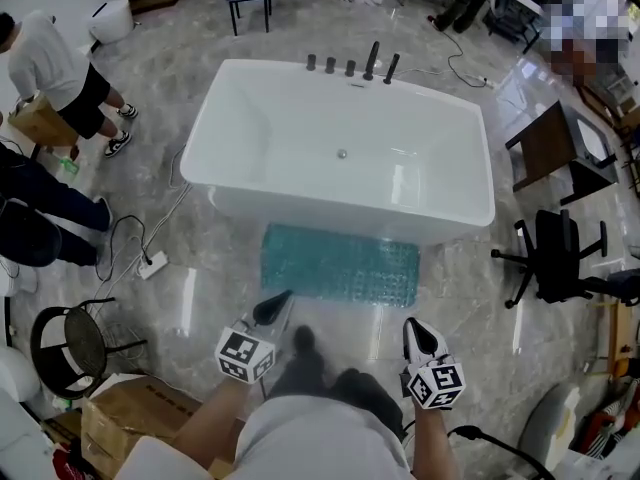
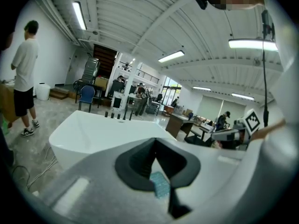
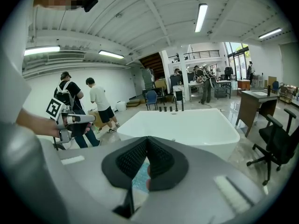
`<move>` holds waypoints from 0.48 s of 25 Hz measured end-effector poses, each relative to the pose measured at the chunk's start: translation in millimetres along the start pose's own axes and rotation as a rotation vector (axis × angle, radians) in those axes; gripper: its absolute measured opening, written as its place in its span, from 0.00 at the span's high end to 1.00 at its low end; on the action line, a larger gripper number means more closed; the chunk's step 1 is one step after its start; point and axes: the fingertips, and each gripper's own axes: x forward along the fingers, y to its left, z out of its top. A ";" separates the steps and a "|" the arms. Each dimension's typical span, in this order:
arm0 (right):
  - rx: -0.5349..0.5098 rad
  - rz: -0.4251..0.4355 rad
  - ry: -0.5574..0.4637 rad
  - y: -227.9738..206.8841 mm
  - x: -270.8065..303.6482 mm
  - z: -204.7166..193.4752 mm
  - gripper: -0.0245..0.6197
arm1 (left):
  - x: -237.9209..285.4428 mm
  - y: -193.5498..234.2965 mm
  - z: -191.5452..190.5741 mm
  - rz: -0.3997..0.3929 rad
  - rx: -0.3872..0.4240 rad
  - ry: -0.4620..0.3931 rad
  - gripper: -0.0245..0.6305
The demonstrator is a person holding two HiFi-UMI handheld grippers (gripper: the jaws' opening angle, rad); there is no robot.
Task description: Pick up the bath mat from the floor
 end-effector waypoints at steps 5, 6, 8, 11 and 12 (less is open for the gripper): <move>-0.002 -0.005 0.008 -8.2 5.9 -0.9 0.95 | 7.9 11.0 -9.5 0.029 -0.017 0.027 0.96; -0.002 -0.005 0.008 -12.3 5.2 -0.1 0.95 | 10.2 10.2 -10.7 0.034 -0.021 0.032 0.96; -0.001 -0.002 0.005 -23.0 1.9 2.0 0.95 | 16.4 5.7 -12.8 0.045 -0.026 0.039 0.96; 0.010 -0.001 0.004 -42.7 -4.9 0.2 0.95 | 27.2 -8.7 -14.0 0.045 -0.020 0.039 0.96; 0.017 -0.001 0.006 -49.6 -5.9 -1.5 0.95 | 31.1 -13.8 -13.2 0.043 -0.015 0.036 0.96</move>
